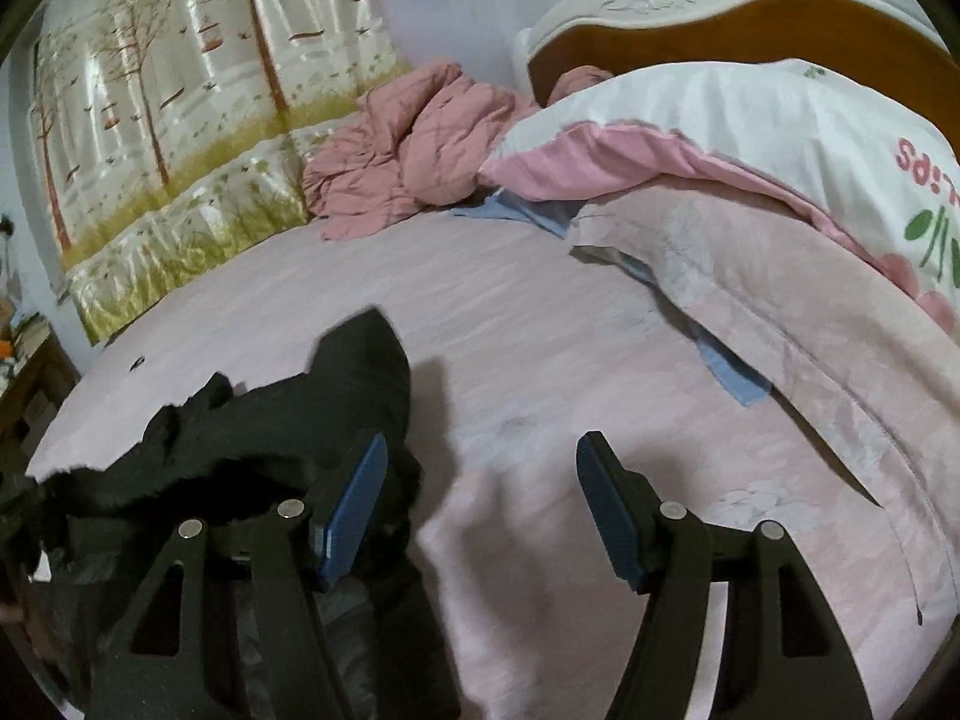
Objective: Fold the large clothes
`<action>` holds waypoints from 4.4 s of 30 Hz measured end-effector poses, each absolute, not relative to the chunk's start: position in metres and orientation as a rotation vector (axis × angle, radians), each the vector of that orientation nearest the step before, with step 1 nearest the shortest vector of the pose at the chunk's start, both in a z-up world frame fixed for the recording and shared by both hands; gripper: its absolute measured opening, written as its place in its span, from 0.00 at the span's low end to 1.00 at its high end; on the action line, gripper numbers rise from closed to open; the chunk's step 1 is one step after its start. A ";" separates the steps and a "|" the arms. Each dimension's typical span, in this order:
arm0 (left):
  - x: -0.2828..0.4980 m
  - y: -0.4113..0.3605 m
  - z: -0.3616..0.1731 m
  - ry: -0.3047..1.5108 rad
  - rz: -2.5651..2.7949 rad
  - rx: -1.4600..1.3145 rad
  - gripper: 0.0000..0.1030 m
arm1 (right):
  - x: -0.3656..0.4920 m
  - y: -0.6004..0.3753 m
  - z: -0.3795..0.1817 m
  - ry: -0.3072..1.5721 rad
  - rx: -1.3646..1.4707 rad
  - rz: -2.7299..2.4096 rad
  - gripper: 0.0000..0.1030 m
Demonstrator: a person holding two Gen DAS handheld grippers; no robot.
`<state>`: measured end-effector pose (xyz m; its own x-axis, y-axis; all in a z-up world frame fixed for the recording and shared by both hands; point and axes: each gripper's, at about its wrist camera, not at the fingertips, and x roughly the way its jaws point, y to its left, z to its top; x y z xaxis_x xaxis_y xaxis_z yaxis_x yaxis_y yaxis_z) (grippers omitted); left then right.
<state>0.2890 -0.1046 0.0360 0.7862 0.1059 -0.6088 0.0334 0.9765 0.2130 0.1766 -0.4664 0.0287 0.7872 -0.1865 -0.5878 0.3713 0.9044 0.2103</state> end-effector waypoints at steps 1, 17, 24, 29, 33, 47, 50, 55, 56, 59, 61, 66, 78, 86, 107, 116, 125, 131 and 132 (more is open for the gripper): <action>0.293 -0.096 0.035 0.671 0.065 0.229 0.07 | 0.178 -0.461 0.028 0.598 0.313 -0.294 0.63; 0.328 0.021 -0.010 0.781 0.303 0.206 0.05 | 0.190 -0.408 0.011 0.664 0.153 -0.160 0.66; 0.318 0.047 -0.016 0.795 0.312 0.186 0.05 | 0.191 -0.399 0.006 0.685 0.132 -0.146 0.67; 0.309 0.057 -0.008 0.788 0.118 0.058 0.10 | 0.200 -0.379 0.008 0.706 0.116 -0.047 0.67; 0.326 0.053 -0.017 0.893 0.065 0.001 0.37 | 0.236 -0.361 0.005 0.821 0.205 0.041 0.64; 0.348 0.042 -0.061 1.045 0.208 0.246 0.48 | 0.293 -0.319 -0.054 1.090 0.040 0.009 0.53; 0.341 0.049 -0.054 0.999 0.173 0.195 0.45 | 0.287 -0.319 -0.051 1.066 0.017 0.001 0.53; 0.297 0.057 -0.005 0.799 0.109 0.164 0.45 | 0.253 -0.324 -0.013 0.876 0.063 0.020 0.60; 0.281 0.060 0.012 0.743 0.086 0.142 0.45 | 0.246 -0.324 -0.004 0.845 0.074 0.028 0.63; 0.247 0.066 0.048 0.631 0.052 0.085 0.45 | 0.227 -0.319 0.023 0.762 0.087 0.038 0.66; 0.221 0.070 0.070 0.555 0.049 0.058 0.45 | 0.213 -0.312 0.039 0.704 0.073 0.029 0.69; 0.173 0.092 0.102 0.419 0.023 -0.019 0.59 | 0.185 -0.293 0.064 0.593 0.055 -0.007 0.80; 0.197 0.204 0.078 0.480 0.187 -0.177 0.77 | 0.181 -0.294 0.074 0.523 0.089 -0.024 0.99; 0.222 0.258 0.034 0.617 0.278 -0.240 0.84 | 0.191 -0.316 0.050 0.590 0.127 -0.077 0.99; 0.294 0.371 -0.066 0.764 0.379 -0.481 0.19 | 0.209 -0.306 0.016 0.678 0.027 -0.077 0.99; 0.257 0.311 0.021 0.444 0.256 -0.341 0.07 | 0.207 -0.316 0.021 0.673 0.050 -0.096 0.99; 0.193 0.164 0.113 0.198 -0.189 -0.177 0.06 | 0.203 -0.316 0.031 0.662 0.046 -0.084 0.99; 0.209 0.078 0.128 0.252 -0.328 -0.138 0.06 | 0.197 -0.322 0.041 0.639 0.061 -0.066 0.99; 0.213 0.062 0.129 0.260 -0.357 -0.145 0.06 | 0.196 -0.325 0.042 0.638 0.065 -0.065 0.99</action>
<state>0.2129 0.0621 0.1291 0.9040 -0.3632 -0.2255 0.3261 0.9269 -0.1859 0.1963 -0.3246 0.0425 0.8017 -0.0408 -0.5964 0.0809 0.9959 0.0405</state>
